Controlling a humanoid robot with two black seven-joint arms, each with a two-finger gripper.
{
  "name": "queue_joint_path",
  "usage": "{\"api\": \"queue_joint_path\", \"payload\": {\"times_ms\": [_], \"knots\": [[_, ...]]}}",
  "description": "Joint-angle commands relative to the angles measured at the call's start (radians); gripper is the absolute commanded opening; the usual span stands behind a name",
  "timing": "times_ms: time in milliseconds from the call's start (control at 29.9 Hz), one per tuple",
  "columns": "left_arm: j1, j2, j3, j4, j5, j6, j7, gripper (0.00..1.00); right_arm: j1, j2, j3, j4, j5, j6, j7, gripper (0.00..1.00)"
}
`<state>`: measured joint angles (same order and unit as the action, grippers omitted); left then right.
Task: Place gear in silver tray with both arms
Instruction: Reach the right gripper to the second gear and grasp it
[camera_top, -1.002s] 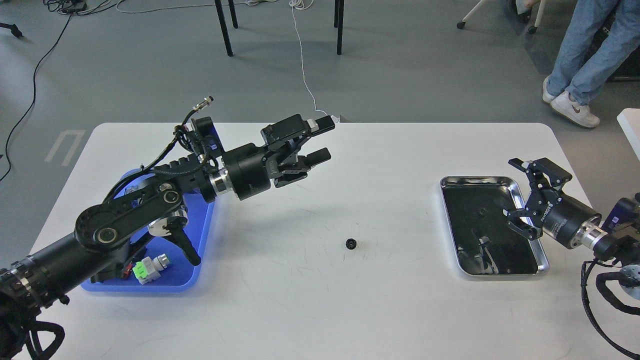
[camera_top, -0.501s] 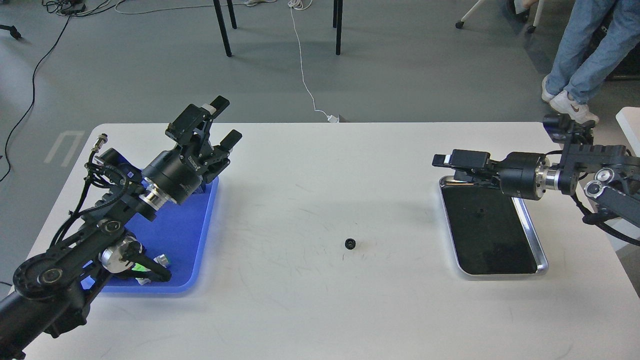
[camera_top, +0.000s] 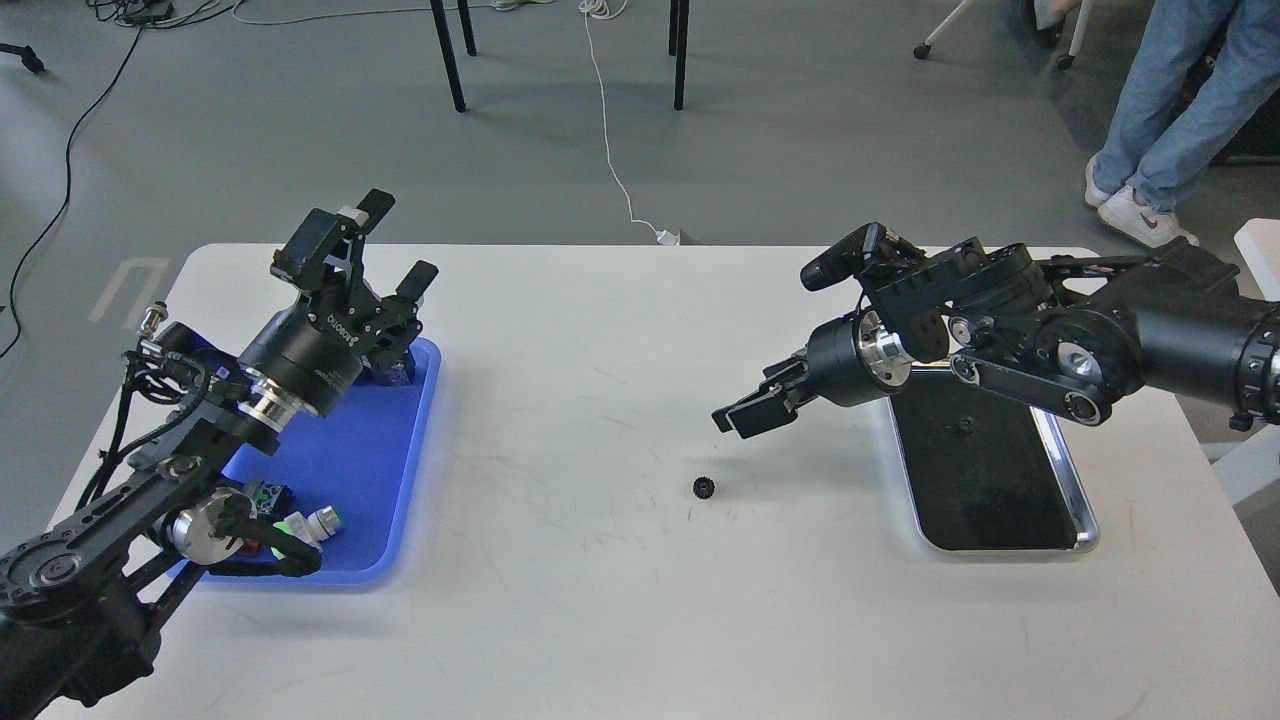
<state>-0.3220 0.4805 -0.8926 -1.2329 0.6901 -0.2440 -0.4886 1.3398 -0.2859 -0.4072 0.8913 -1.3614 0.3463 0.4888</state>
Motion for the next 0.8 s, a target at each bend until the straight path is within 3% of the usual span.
{"api": "queue_joint_path", "payload": {"times_ms": [0,535,702,768], "knots": [[0.008,0.009,0.001,-0.007,0.000,-0.001,0.000,0.98,0.033,0.097,-0.088,-0.005,-0.045,-0.070,0.000,0.99],[0.008,0.010,0.004,-0.011,0.002,0.003,0.000,0.98,0.059,0.255,-0.288,-0.002,-0.091,-0.204,0.000,0.91],[0.008,0.010,0.004,-0.011,0.002,0.002,0.000,0.98,0.059,0.268,-0.312,-0.002,-0.091,-0.208,0.000,0.74],[0.008,0.010,0.003,-0.011,0.002,0.002,0.000,0.98,0.058,0.268,-0.314,-0.002,-0.091,-0.208,0.000,0.71]]}}
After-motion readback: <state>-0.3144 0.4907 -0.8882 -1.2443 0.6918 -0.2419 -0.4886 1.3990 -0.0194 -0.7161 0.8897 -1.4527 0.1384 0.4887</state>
